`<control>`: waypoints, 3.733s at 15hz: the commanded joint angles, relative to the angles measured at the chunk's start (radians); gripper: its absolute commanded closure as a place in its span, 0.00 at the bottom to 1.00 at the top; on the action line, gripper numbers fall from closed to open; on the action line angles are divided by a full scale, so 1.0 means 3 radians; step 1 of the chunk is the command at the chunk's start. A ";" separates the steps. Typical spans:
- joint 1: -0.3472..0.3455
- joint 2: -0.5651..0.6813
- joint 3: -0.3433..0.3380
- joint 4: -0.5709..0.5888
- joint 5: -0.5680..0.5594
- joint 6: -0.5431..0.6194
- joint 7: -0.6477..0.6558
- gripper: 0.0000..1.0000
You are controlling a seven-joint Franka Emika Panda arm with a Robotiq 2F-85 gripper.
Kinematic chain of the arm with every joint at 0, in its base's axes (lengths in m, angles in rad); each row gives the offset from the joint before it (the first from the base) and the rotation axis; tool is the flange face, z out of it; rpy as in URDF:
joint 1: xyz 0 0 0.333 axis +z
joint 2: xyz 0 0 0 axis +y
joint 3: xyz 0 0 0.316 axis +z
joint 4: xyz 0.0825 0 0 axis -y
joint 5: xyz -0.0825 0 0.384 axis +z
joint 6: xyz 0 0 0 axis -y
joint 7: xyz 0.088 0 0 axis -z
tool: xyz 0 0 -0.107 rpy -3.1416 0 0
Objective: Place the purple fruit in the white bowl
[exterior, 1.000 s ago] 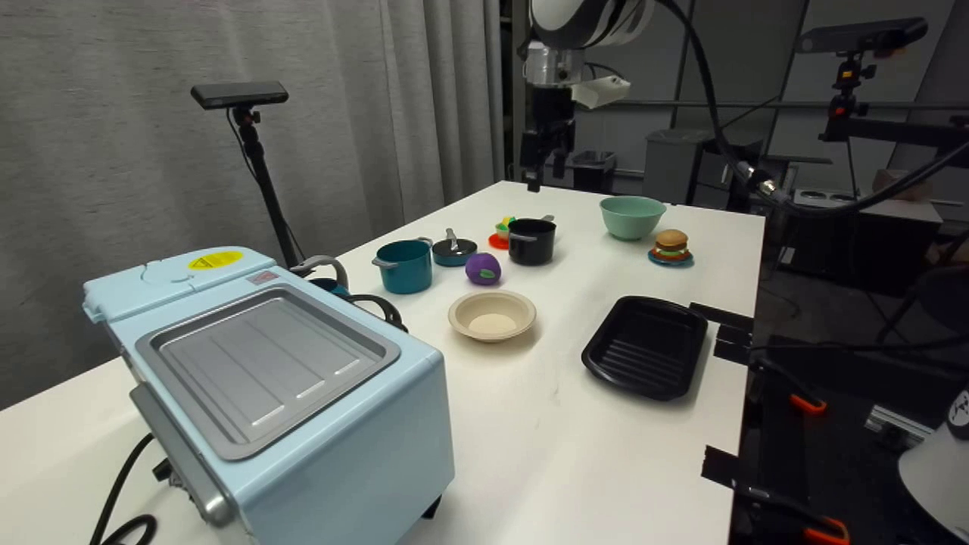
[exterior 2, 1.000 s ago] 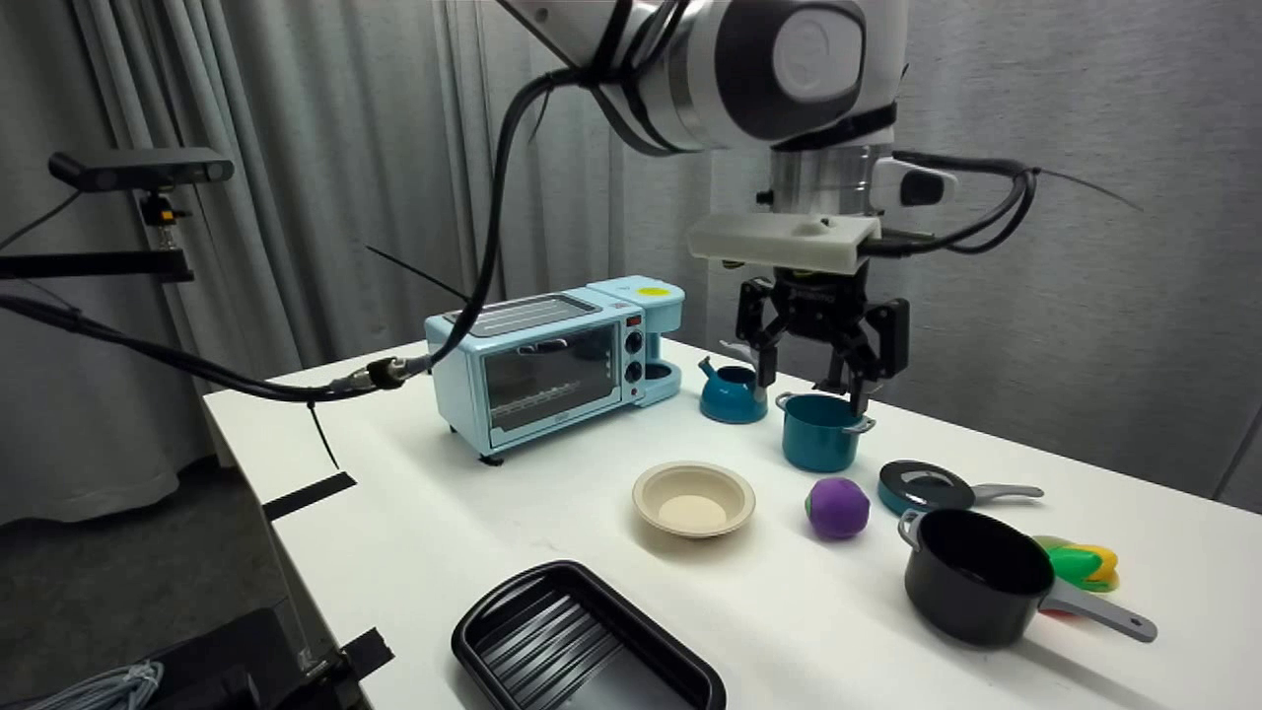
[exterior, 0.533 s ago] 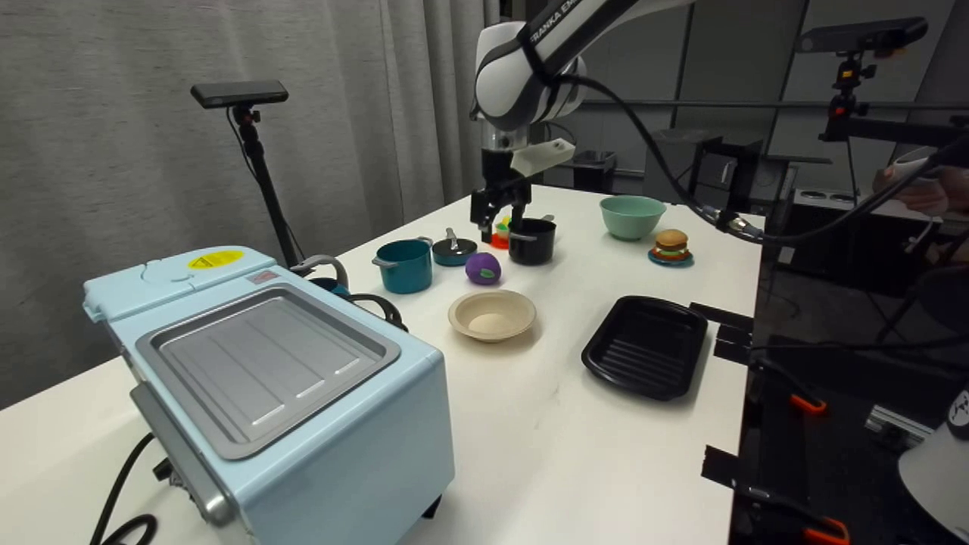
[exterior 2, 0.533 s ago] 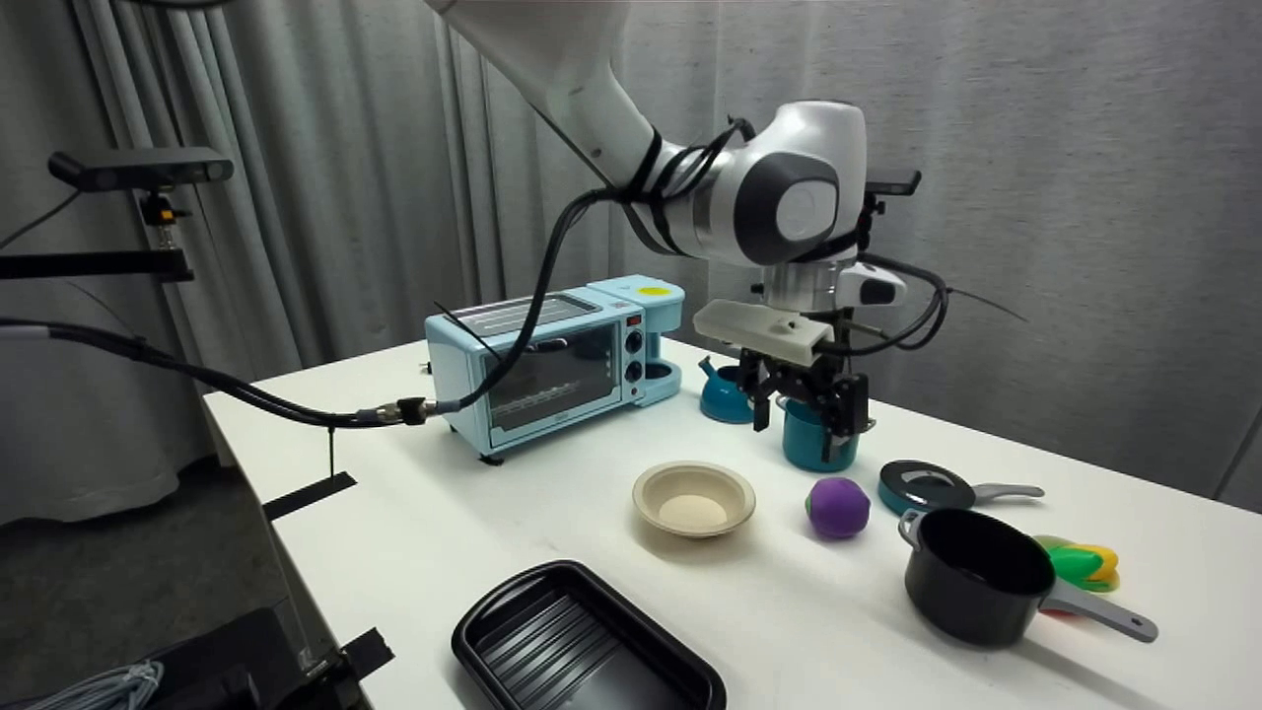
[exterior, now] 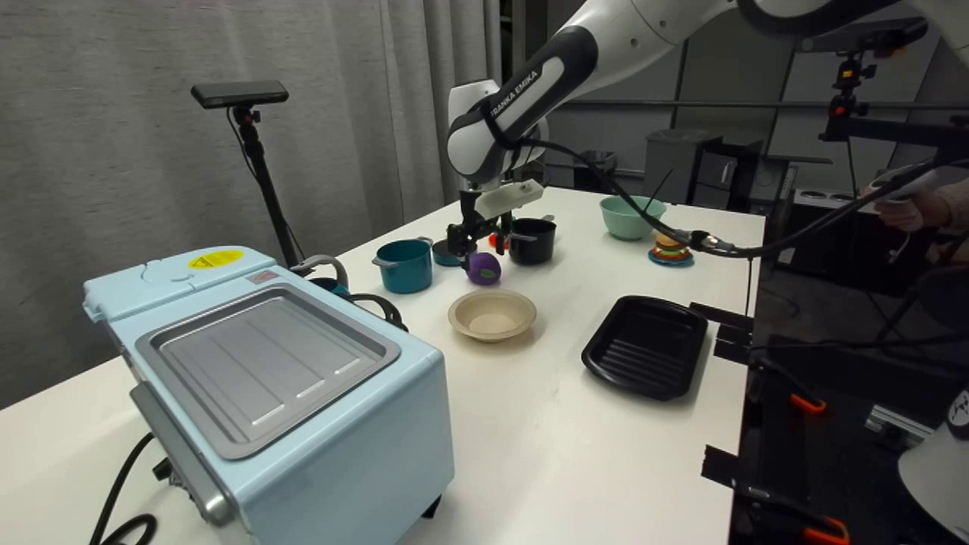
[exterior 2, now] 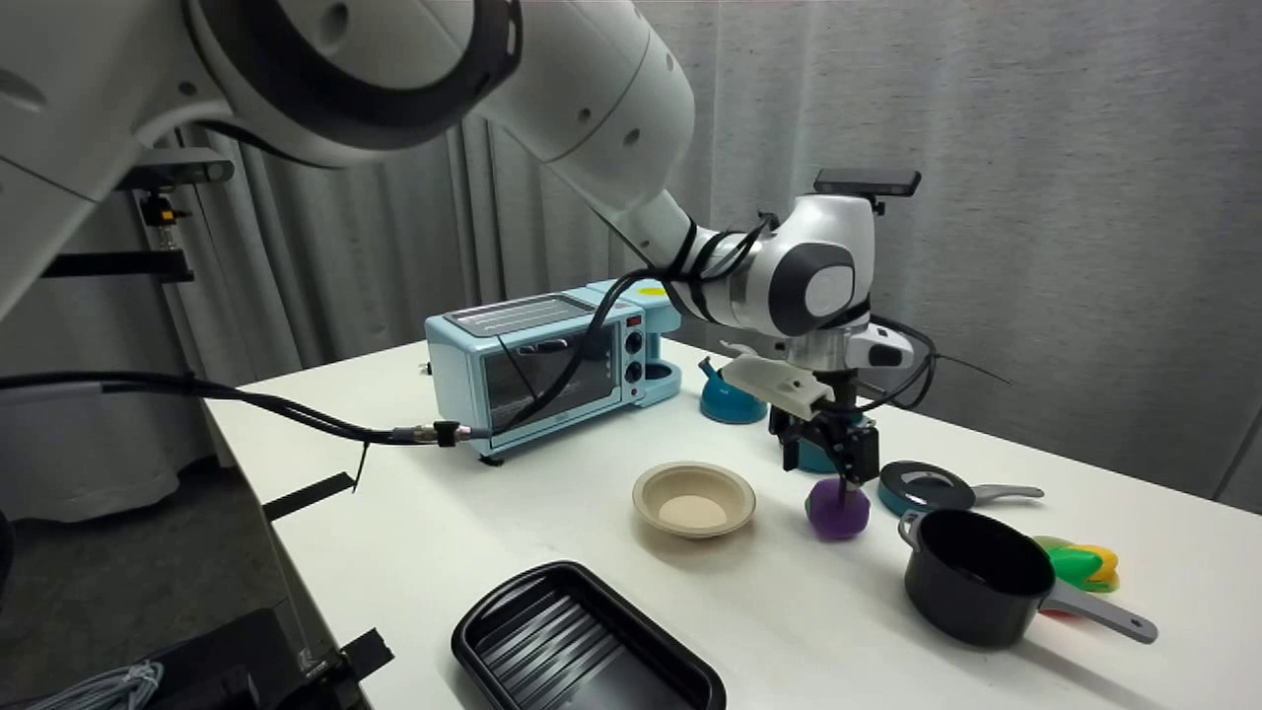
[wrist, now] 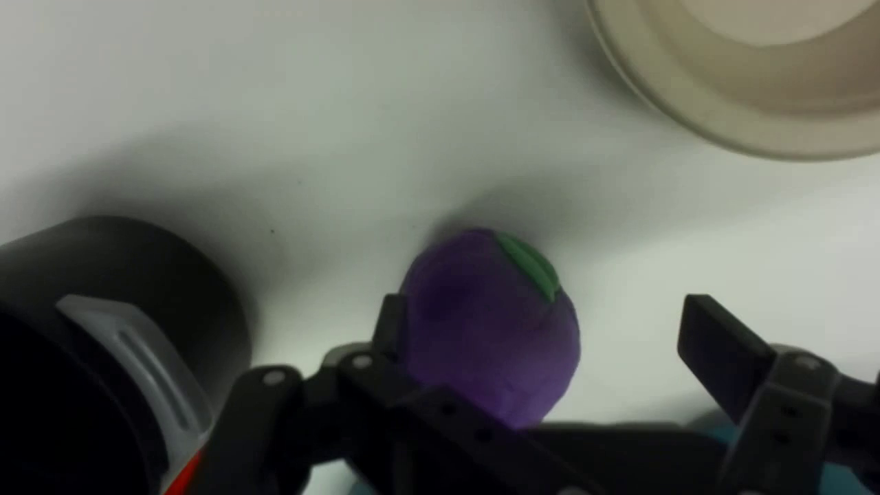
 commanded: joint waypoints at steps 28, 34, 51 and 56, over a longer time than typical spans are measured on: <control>-0.0158 -0.1059 0.0402 -0.0385 0.0327 -0.0179 -0.0935 0.94; -0.0038 -0.1187 0.0528 -0.1151 0.0222 0.0286 -0.1269 0.94; 0.0119 -0.0902 0.0354 -0.1707 -0.0311 0.0905 -0.1164 0.51; 0.0130 -0.0921 0.0370 -0.1694 -0.0273 0.0911 -0.1138 0.16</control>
